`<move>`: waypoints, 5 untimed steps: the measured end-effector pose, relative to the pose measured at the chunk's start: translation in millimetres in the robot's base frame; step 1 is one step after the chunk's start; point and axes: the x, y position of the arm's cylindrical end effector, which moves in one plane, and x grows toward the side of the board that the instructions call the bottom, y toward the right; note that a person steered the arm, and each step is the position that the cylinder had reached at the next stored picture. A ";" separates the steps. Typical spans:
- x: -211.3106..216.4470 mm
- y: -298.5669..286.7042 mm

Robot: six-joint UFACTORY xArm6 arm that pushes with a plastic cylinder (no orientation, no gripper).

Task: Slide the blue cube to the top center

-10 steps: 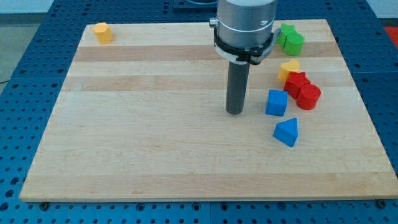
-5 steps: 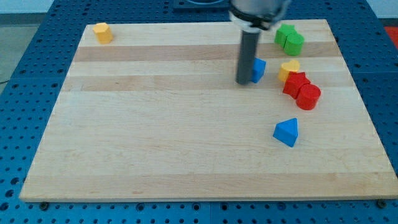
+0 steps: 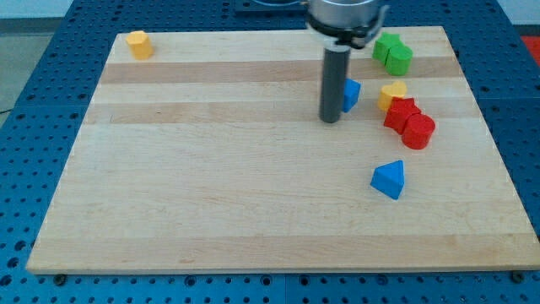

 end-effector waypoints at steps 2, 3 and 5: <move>-78.8 2.6; -91.7 -5.5; -85.3 29.6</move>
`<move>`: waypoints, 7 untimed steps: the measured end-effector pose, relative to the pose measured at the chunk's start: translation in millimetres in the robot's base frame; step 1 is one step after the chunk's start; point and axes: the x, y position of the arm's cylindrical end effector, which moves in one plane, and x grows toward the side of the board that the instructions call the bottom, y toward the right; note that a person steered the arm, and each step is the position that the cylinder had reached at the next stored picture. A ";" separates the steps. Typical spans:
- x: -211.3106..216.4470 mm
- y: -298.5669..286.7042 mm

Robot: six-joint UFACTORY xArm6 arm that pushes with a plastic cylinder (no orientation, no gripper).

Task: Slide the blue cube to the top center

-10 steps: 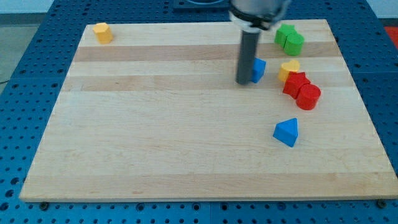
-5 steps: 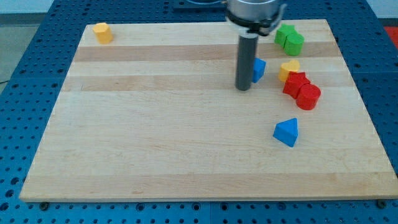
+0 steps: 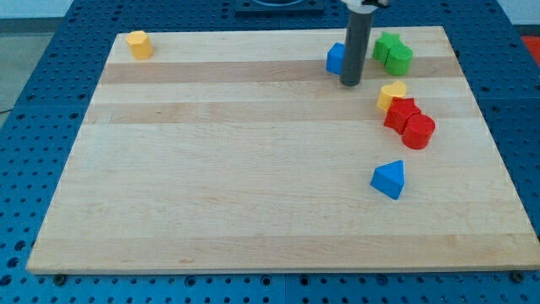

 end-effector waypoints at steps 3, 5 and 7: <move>-53.7 -86.5; -54.5 -15.5; -111.5 -45.6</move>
